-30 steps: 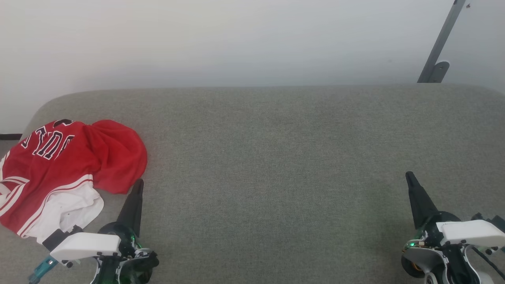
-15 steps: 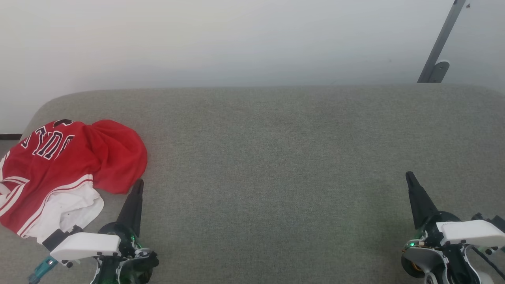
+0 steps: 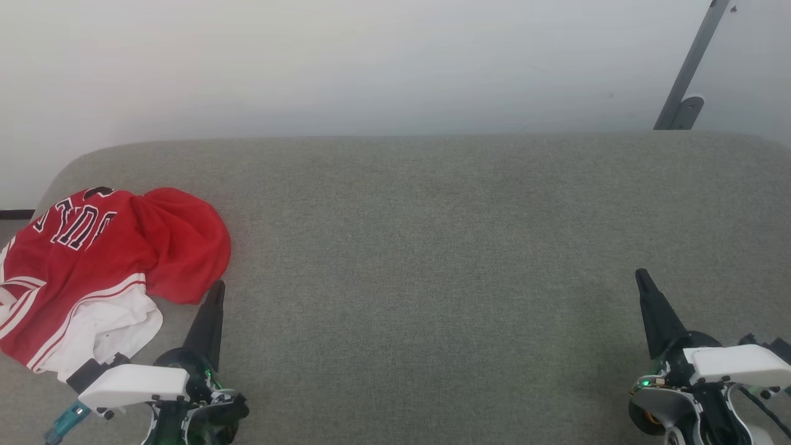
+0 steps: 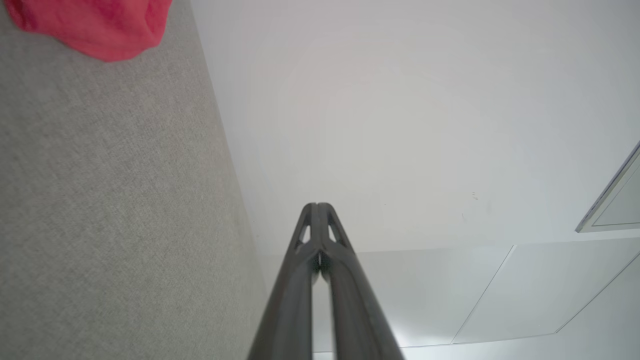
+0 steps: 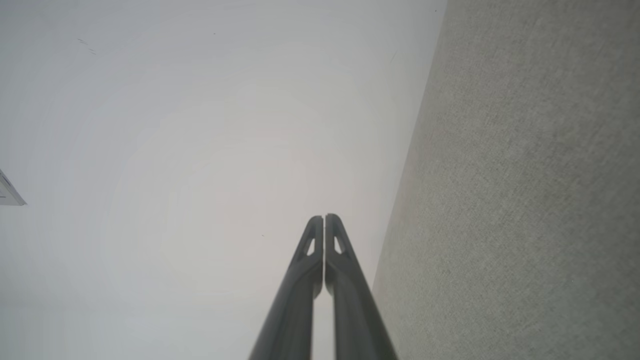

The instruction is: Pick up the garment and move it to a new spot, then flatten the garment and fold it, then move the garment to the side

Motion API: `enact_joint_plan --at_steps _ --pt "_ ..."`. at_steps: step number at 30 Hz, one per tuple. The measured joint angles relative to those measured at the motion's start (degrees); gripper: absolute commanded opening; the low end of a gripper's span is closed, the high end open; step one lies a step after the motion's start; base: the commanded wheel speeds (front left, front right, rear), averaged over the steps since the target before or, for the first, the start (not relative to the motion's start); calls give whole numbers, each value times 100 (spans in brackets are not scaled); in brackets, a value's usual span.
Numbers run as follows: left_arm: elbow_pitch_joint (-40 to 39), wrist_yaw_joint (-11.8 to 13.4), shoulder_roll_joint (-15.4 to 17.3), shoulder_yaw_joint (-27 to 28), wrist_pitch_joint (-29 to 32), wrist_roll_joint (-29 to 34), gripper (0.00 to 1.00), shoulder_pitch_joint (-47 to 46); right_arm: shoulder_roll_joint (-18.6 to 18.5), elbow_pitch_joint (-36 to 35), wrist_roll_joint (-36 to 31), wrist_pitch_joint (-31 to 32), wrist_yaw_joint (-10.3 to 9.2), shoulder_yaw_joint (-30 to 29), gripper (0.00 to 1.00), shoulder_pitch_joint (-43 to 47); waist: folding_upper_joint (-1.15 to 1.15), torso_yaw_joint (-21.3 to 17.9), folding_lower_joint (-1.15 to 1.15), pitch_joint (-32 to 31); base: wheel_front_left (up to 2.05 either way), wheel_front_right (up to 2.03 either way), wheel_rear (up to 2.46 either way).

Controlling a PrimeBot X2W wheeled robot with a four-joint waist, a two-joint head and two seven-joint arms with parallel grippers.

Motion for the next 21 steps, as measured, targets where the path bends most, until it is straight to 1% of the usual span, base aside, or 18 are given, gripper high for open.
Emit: enact_joint_plan --at_steps 13,14,21 --pt "0 0 0 0 0 0 0 0 0 0 0 -1 0 -1 0 0 0 0 0 0 0 0 0" --pt "5 0 0 0 0 0 100 1 0 4 0 0 0 0 100 1 0 0 0 0 0 0 0" --pt "281 16 -29 -30 -44 12 100 257 32 285 -1 -10 -1 22 100 271 0 1 0 0 0 0 0"
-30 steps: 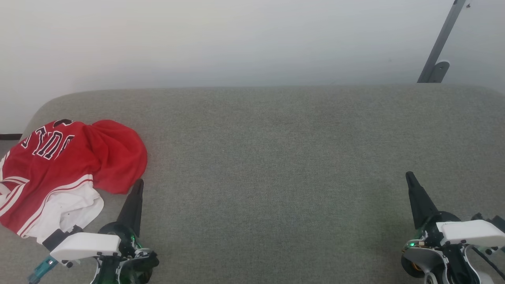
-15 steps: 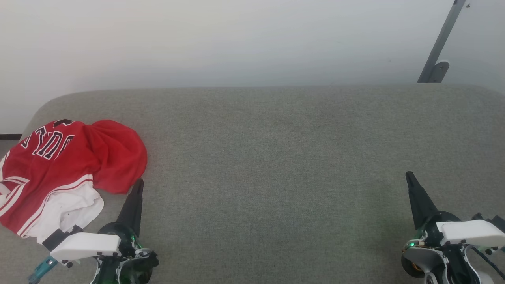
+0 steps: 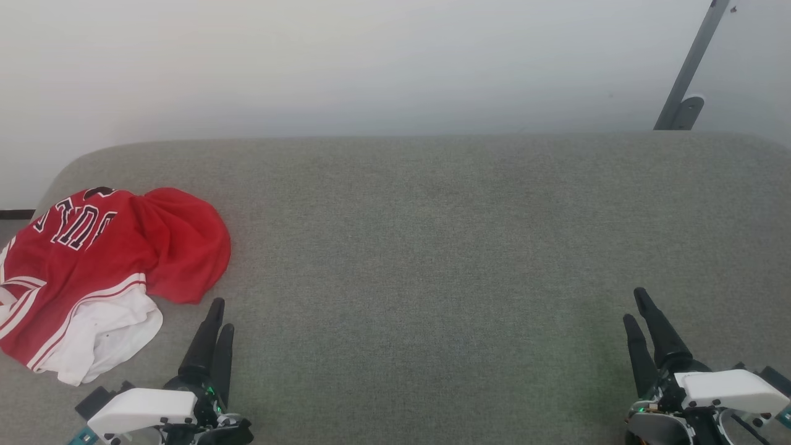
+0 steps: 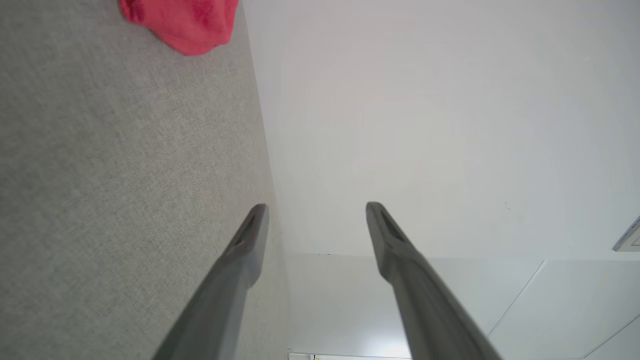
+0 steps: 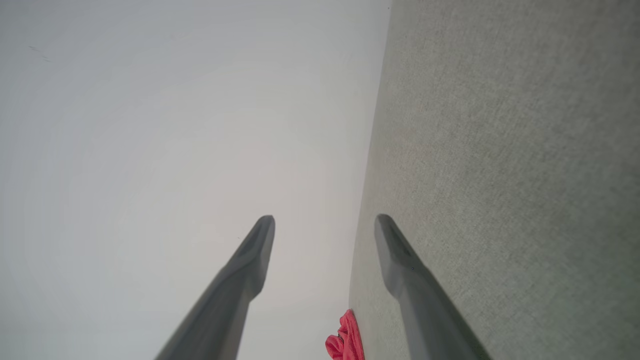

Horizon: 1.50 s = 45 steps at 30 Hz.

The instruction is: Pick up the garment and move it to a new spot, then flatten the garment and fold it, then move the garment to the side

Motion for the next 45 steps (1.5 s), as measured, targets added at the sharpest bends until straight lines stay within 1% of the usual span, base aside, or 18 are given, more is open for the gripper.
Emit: enact_joint_plan --at_steps 6,14,20,27,34,39,45 --pt "-35 0 24 -53 -178 212 100 -9 -23 -16 -138 -141 0 37 100 -24 0 6 0 0 0 0 0" --pt "-156 -1 38 -15 -421 1176 100 -12 -146 -26 -789 -446 0 138 100 -74 0 16 0 5 0 0 0" --pt "-293 -1 26 -3 -570 1976 100 -12 -191 -180 -1526 -599 0 158 100 -127 0 23 0 9 0 0 0" --pt "-427 2 15 -33 -723 2993 100 -6 -257 -396 -2562 -755 0 255 100 -135 0 31 0 5 0 0 0" --pt "-538 144 16 -159 -873 3963 100 42 -315 -477 -3586 -901 0 363 100 -131 0 32 0 7 0 0 0" --pt "-548 258 45 -252 -968 4444 100 98 -325 -461 -4227 -996 0 349 100 -126 0 31 0 10 0 0 0" --pt "-617 453 105 -393 -1080 5010 100 137 -327 -530 -4980 -1110 0 309 100 -125 0 34 0 14 0 0 0"
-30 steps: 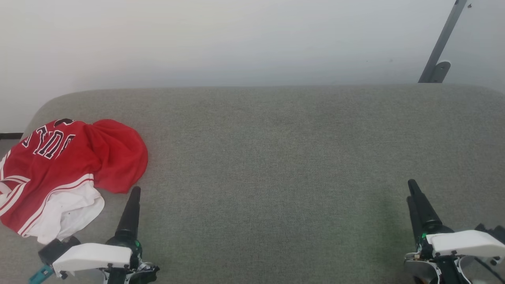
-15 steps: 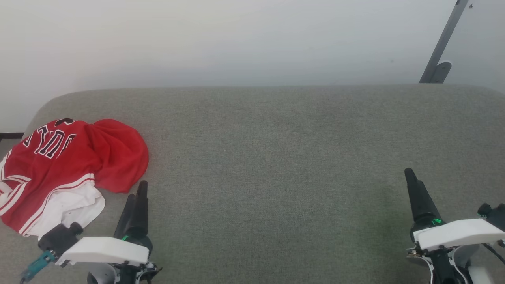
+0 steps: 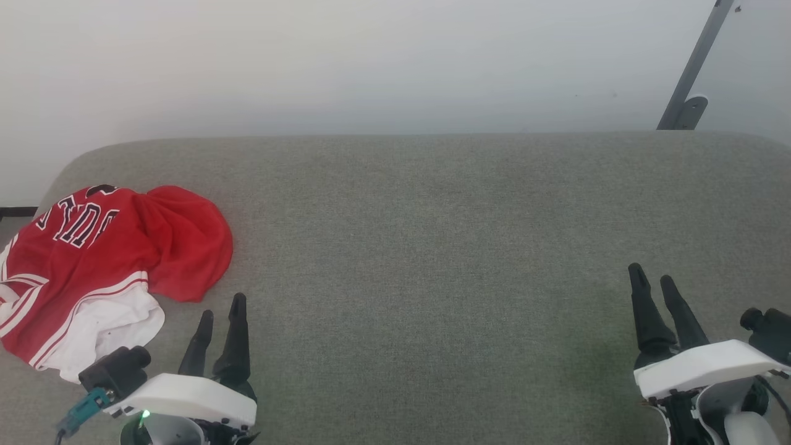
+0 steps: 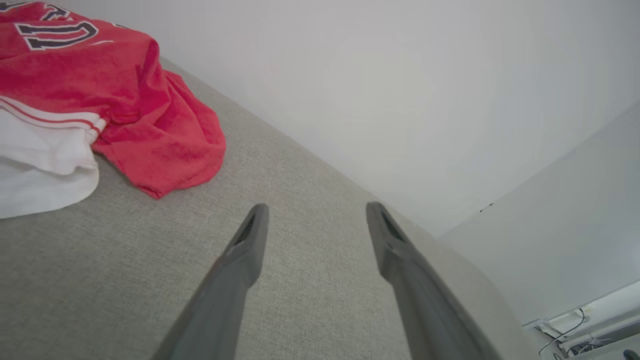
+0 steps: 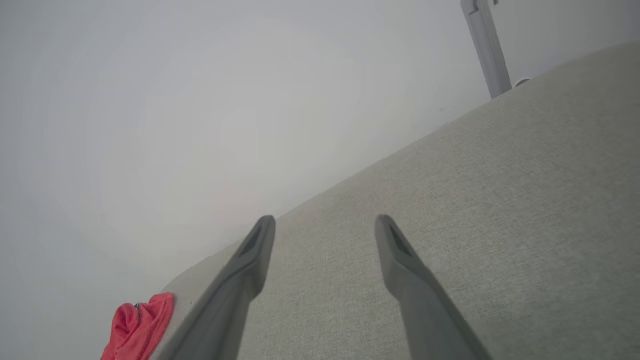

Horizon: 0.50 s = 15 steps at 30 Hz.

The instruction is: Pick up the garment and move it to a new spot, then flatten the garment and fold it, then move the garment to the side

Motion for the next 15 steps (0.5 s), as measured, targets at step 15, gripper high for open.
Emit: enact_joint_plan --at_steps 15 --pt "-225 313 165 -260 -253 975 100 202 9 -108 -1416 -252 0 27 100 62 0 20 0 2 0 0 0"
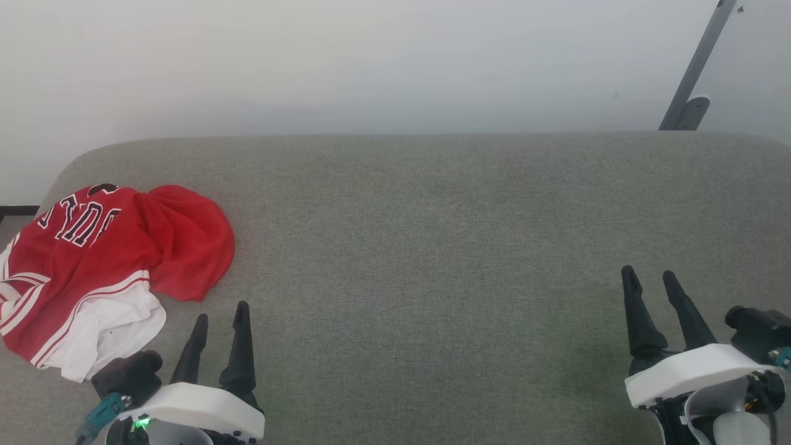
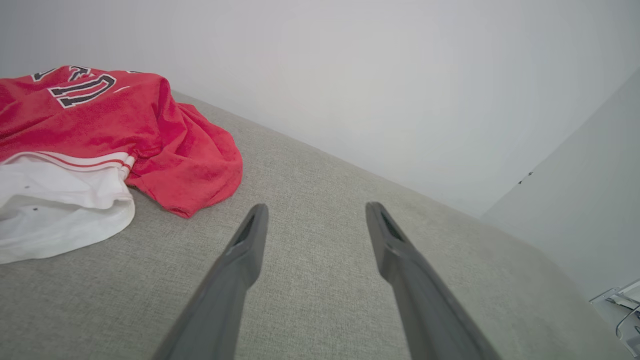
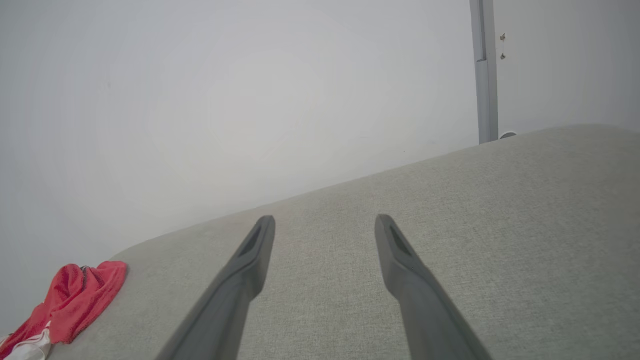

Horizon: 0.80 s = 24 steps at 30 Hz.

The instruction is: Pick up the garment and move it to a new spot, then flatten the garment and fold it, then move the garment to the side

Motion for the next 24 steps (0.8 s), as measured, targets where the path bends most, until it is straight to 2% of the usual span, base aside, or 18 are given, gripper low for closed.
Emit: enact_joint_plan --at_steps 8,24 --pt "-32 135 71 -126 -125 502 100 66 -9 9 -644 -122 0 43 100 -2 0 6 0 7 0 0 0" --pt "-141 236 120 -155 -328 1267 100 114 26 58 -1421 -332 1 -59 100 -2 0 11 0 10 0 0 0"
